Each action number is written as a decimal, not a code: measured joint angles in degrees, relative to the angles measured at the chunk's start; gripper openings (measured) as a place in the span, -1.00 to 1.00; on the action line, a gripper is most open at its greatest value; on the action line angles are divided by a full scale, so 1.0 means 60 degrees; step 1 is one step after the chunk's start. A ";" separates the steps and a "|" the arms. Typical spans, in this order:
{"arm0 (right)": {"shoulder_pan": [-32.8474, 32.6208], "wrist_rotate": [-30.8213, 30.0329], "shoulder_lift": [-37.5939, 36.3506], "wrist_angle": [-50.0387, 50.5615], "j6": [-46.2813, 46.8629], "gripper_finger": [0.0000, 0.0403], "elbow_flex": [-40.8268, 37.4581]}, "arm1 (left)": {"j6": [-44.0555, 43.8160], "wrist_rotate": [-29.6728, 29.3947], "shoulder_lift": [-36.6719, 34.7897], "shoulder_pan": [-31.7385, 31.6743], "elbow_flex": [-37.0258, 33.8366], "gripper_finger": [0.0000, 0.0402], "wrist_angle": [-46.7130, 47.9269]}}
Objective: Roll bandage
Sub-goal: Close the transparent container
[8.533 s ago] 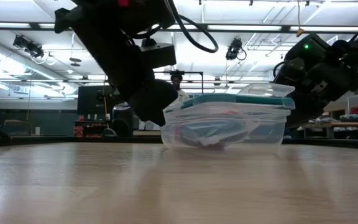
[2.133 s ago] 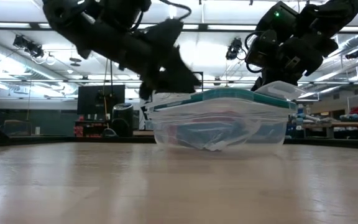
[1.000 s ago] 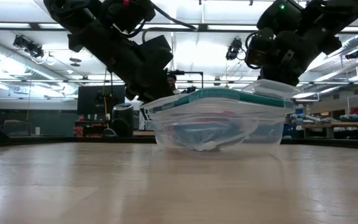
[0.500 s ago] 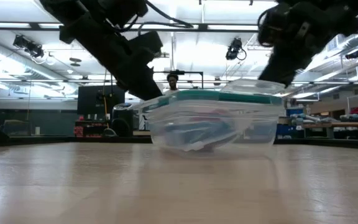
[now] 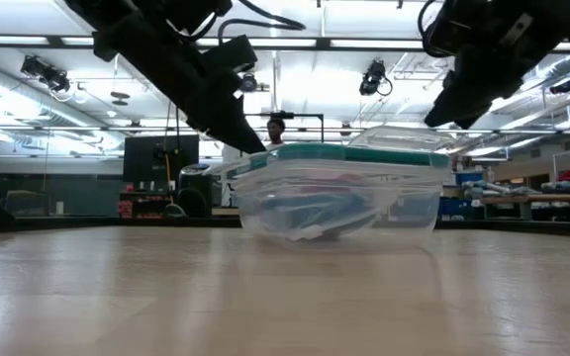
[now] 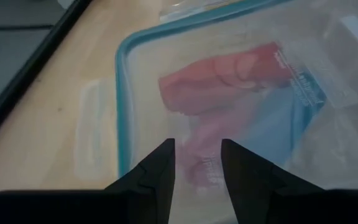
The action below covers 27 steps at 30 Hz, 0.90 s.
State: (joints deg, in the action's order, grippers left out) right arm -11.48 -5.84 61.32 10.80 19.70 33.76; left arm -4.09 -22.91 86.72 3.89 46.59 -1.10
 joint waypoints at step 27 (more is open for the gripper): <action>0.1638 0.1227 0.2405 -0.2063 -0.0506 -0.99 0.0055 | 0.2329 0.0682 -0.0036 -0.1943 -0.0291 -0.33 -0.0121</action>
State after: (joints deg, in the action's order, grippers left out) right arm -1.65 1.52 75.75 -1.58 16.66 34.09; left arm 9.89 -18.81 86.50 -7.77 44.84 -1.83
